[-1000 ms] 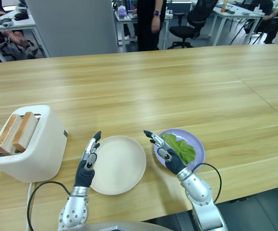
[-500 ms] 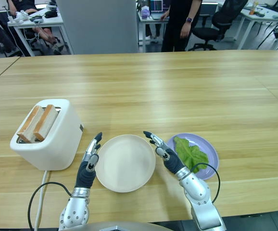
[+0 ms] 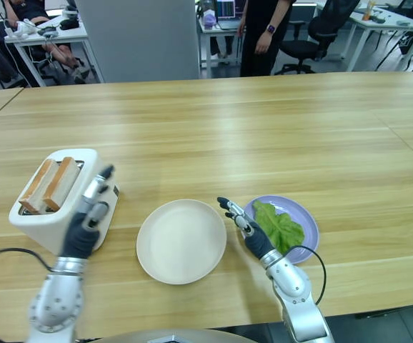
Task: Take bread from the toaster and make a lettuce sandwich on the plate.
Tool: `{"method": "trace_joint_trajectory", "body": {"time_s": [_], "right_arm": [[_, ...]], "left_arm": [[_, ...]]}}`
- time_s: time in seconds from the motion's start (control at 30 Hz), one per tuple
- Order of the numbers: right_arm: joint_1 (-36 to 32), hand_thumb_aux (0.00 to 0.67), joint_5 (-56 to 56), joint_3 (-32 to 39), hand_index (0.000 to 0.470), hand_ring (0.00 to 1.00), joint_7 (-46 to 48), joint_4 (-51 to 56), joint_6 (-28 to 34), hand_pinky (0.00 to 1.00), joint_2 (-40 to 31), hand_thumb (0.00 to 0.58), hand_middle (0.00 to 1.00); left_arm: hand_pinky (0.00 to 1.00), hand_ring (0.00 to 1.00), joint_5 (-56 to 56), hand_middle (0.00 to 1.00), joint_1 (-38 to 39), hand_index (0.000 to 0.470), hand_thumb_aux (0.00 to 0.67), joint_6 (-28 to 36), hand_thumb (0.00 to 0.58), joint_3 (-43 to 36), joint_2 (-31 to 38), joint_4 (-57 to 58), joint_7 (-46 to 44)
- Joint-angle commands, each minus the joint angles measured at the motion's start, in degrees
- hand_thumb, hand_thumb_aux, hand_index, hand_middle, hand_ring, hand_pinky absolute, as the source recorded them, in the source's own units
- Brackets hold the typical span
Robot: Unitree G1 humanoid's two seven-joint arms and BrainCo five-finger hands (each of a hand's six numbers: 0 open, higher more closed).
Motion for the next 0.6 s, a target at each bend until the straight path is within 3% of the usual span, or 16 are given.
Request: {"method": "trace_joint_trajectory", "body": {"time_s": [0.03, 0.23, 0.6], "right_arm": [[0.9, 0.000, 0.9, -1.1, 0.000, 0.00, -0.5, -0.8, 3.1, 0.00, 0.1, 0.000, 0.00], [3.0, 0.000, 0.3, -1.0, 0.000, 0.00, -0.4, -3.4, 3.4, 0.00, -0.2, 0.000, 0.00], [4.9, 0.000, 2.9, -2.1, 0.000, 0.00, -0.7, -5.8, 4.9, 0.00, 0.4, 0.000, 0.00]], "left_arm": [[0.00, 0.00, 15.6, 0.00, -0.1, 0.000, 0.000, 7.9, 0.000, 10.4, 5.5, 0.6, -0.6], [0.00, 0.00, 28.0, 0.00, 2.0, 0.000, 0.000, 13.5, 0.000, 18.5, 8.0, 2.9, -1.8], [0.00, 0.00, 38.4, 0.00, 0.1, 0.000, 0.000, 15.2, 0.000, 16.0, 9.1, 12.4, -4.2]]}}
